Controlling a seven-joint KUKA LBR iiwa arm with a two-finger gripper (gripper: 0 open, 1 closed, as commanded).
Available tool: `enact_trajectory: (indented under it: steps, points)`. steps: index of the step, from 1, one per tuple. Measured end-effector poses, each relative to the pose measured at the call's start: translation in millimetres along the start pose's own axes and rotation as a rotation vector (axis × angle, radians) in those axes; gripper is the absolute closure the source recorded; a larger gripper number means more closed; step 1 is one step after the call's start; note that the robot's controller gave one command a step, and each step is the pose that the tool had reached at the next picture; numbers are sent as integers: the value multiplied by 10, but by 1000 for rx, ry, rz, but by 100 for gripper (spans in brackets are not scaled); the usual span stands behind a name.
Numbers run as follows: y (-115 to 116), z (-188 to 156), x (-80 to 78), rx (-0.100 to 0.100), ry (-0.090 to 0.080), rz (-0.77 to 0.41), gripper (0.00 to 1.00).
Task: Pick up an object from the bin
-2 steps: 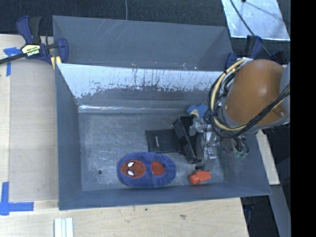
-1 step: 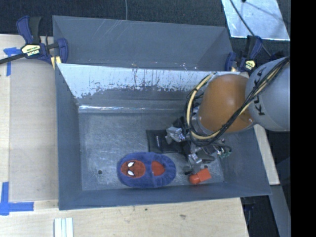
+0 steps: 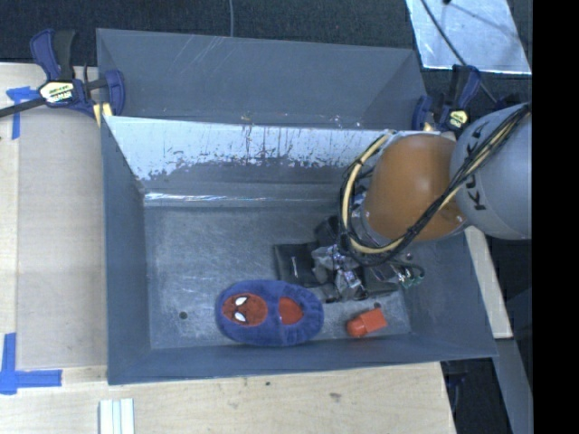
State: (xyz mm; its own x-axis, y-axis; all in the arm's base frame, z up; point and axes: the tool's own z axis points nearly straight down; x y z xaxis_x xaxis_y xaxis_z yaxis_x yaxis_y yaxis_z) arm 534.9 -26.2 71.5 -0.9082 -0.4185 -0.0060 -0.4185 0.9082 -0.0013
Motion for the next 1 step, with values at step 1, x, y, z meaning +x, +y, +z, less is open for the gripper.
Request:
enact_trajectory:
  steps: [1]
  points:
    - [188, -1424, 31, 4, -5, -21, 100]
